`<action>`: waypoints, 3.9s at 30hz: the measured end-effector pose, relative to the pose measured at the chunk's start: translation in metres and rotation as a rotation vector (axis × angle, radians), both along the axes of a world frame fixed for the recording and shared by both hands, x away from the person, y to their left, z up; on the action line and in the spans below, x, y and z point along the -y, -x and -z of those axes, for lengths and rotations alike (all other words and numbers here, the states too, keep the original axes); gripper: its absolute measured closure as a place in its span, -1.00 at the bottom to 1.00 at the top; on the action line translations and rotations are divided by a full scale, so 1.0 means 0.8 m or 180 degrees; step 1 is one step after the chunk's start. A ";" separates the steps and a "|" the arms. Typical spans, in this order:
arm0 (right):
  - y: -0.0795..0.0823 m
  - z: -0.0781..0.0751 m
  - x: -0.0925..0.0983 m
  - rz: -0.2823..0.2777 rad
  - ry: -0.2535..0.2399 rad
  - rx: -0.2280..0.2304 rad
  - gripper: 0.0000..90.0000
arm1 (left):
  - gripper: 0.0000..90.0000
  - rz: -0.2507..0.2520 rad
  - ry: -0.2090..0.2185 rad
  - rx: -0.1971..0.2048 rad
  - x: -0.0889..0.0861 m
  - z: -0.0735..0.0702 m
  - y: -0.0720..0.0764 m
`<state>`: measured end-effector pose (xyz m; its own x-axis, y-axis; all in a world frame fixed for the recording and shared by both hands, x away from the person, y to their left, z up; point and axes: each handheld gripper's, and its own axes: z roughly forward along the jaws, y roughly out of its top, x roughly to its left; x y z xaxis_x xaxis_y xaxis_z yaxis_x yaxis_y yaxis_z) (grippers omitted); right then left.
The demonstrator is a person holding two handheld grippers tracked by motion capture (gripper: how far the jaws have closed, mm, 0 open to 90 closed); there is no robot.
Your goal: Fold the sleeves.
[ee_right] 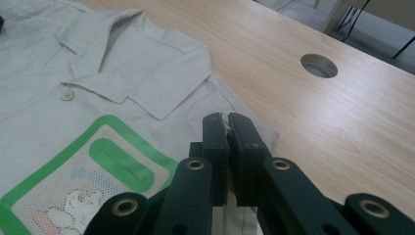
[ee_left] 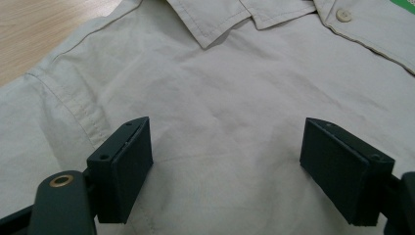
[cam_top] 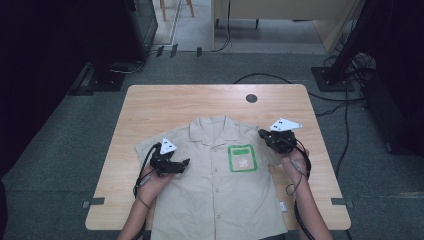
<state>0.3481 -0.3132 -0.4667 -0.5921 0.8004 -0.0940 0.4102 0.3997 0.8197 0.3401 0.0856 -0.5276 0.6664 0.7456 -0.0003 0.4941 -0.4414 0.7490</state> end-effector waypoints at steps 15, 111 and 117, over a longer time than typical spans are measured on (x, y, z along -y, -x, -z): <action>0.008 -0.019 -0.036 -0.0237 0.0073 0.0101 0.91 | -0.56 -0.0002 0.0002 0.0000 0.000 0.000 0.000; -0.009 0.040 -0.043 -0.0696 -0.0347 -0.0389 -0.31 | -0.56 -0.0003 0.0001 -0.0001 0.000 0.000 0.000; -0.008 0.039 -0.031 -0.0644 -0.0353 -0.0387 -0.32 | -0.56 -0.0003 0.0000 -0.0001 0.000 0.000 0.000</action>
